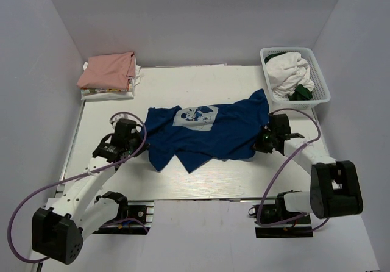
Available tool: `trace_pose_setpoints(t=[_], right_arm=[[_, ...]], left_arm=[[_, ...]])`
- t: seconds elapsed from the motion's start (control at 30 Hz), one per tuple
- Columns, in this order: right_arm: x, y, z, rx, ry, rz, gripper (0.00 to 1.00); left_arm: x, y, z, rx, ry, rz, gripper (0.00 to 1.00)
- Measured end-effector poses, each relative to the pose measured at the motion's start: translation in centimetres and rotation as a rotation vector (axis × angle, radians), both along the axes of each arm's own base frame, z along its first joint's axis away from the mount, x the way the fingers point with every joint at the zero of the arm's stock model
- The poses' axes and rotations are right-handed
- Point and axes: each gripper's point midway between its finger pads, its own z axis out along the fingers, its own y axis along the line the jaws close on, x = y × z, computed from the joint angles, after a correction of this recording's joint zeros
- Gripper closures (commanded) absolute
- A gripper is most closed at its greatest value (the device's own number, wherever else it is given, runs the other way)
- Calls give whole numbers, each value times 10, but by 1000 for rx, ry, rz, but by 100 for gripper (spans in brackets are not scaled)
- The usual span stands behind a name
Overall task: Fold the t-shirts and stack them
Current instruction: Flatten out the tshirt
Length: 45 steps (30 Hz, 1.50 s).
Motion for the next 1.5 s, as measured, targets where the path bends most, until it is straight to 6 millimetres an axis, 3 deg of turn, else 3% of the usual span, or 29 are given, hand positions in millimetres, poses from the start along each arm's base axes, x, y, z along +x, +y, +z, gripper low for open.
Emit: trace_pose_setpoints(t=[0.07, 0.13, 0.27, 0.37, 0.47, 0.6, 0.77, 0.83, 1.07, 1.2, 1.27, 1.33, 1.43, 1.5], right_arm=[[7, 5, 17, 8, -61, 31, 100], [24, 9, 52, 11, -168, 53, 100], [61, 12, 163, 18, -490, 49, 100], [64, 7, 253, 31, -727, 23, 100], [51, -3, 341, 41, -930, -24, 100], [26, -14, 409, 47, -1077, -61, 100], [-12, -24, 467, 47, -1193, -80, 100], [-27, -27, 485, 49, -1231, -80, 100], [-95, -45, 540, 51, -1368, -115, 100], [-123, -52, 546, 63, -1427, -134, 100], [-118, -54, 537, 59, -1418, -151, 100], [-100, -55, 522, 43, -1366, -170, 100], [-51, -52, 486, 10, -1237, -198, 100], [-9, -48, 446, -22, -1118, -205, 100]], left_arm=[[15, -2, 25, 4, -66, -9, 100], [35, -5, 65, 0, -170, -13, 100], [67, -7, 161, -20, -422, 1, 100], [72, -2, 227, -27, -591, 17, 100], [64, 7, 286, -34, -746, 33, 100], [39, 17, 362, -47, -938, 36, 100], [-8, 31, 461, -56, -1172, 21, 100], [-35, 37, 499, -65, -1274, 8, 100], [-133, 65, 587, -89, -1560, 9, 100], [-158, 75, 623, -87, -1649, 27, 100], [-149, 73, 630, -74, -1644, 35, 100], [-124, 68, 630, -47, -1609, 43, 100], [-54, 56, 599, 23, -1471, 70, 100], [8, 45, 557, 85, -1339, 87, 100]])
